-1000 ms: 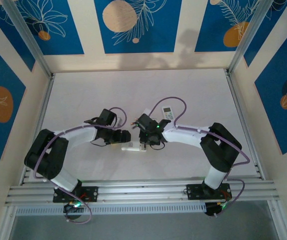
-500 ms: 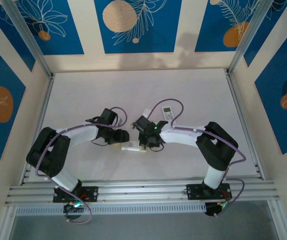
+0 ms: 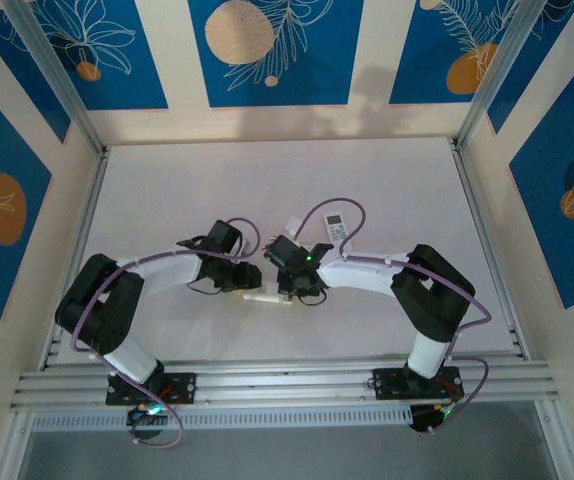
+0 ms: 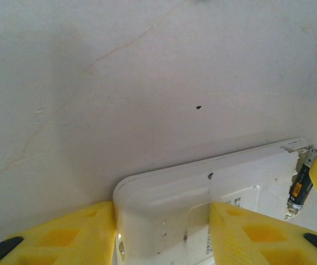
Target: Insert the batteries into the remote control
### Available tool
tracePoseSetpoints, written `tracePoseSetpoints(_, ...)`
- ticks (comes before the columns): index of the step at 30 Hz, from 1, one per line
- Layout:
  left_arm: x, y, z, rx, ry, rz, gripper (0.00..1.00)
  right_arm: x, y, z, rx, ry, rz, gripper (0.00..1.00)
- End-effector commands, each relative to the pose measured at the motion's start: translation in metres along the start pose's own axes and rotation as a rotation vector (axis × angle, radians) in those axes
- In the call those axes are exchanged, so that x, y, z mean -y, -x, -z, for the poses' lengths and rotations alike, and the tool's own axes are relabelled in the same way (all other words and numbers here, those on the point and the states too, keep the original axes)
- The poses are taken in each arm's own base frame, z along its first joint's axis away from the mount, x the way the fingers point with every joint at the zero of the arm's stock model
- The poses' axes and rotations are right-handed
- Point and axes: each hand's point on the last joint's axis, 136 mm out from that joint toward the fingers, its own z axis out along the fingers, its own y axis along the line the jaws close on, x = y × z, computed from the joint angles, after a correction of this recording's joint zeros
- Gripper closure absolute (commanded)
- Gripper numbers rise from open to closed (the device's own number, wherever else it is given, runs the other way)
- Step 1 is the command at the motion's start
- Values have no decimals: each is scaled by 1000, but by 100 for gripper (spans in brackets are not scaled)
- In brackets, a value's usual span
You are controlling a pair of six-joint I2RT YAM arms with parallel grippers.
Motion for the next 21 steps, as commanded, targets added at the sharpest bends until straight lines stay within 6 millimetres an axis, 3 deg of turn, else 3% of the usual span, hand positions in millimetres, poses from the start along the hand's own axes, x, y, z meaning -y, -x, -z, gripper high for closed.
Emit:
tracePoseSetpoints(1,-3,-30,-8,-91,9,23,55,29,-23,-9,-78,-135,12,85)
tracePoseSetpoints(16,-4,-27,-6,-64,20,34,57,42,-51,-29,-166,-210,53,91)
tracePoseSetpoints(21,-4,-22,-2,-41,32,29,54,16,-33,-13,-113,-97,99,84)
